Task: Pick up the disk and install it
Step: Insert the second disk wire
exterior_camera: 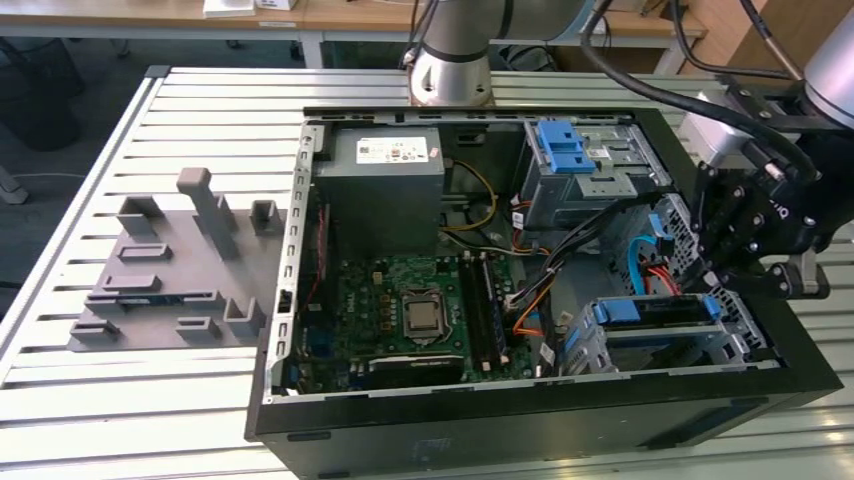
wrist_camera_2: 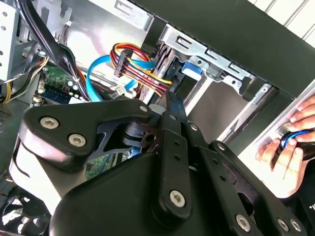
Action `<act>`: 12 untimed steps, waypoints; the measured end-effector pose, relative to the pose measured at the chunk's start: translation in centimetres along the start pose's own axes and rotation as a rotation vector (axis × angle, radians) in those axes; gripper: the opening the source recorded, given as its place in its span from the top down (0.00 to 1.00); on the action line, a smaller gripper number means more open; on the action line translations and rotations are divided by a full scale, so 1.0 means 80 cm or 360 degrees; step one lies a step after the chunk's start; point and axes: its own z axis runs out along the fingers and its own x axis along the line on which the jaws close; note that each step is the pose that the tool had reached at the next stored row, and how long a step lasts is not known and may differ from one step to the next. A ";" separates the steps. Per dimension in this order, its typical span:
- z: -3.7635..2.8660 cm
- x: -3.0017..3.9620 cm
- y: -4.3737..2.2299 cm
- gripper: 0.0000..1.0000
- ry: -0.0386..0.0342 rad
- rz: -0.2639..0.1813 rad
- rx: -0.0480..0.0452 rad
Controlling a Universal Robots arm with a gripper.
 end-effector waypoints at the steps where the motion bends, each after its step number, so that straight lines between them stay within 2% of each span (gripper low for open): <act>1: 0.0001 0.0000 0.0014 0.89 0.0000 0.0000 0.0002; 6: 0.0003 0.0005 0.0152 0.89 -0.0001 0.0000 0.0017; 9: -0.0021 0.0007 0.0182 0.89 -0.0001 0.0000 0.0022; 12: -0.0092 0.0007 0.0187 0.89 -0.0001 0.0000 0.0022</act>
